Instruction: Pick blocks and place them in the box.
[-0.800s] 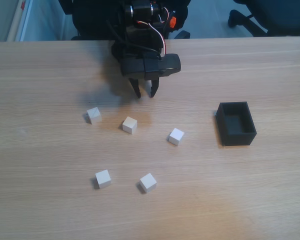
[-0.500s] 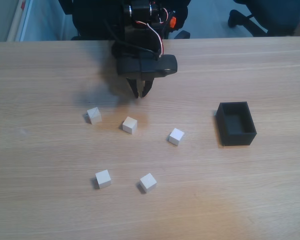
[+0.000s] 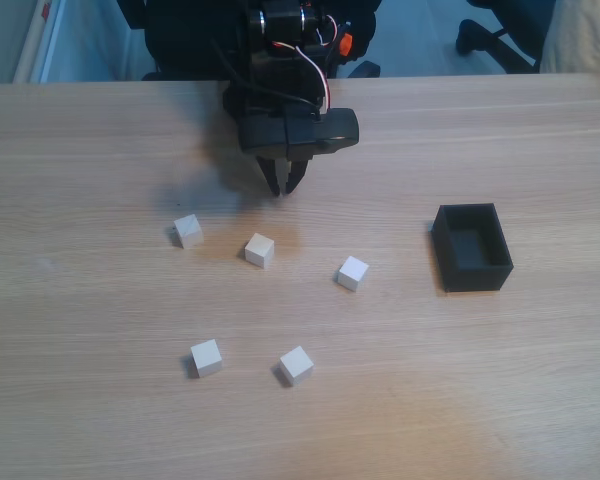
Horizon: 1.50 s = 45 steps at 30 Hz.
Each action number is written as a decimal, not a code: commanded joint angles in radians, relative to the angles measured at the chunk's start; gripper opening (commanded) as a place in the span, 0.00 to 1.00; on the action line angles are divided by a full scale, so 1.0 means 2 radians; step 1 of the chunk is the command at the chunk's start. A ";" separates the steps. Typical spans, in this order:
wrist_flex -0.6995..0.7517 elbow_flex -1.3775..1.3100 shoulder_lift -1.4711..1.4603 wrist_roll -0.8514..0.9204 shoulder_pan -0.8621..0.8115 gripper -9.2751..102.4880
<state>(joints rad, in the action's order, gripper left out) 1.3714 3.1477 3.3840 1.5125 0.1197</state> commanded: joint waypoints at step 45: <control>-0.038 -0.202 -0.198 -0.123 -0.006 0.24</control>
<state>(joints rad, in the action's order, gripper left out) 1.3300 2.8287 3.0419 1.2717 0.1120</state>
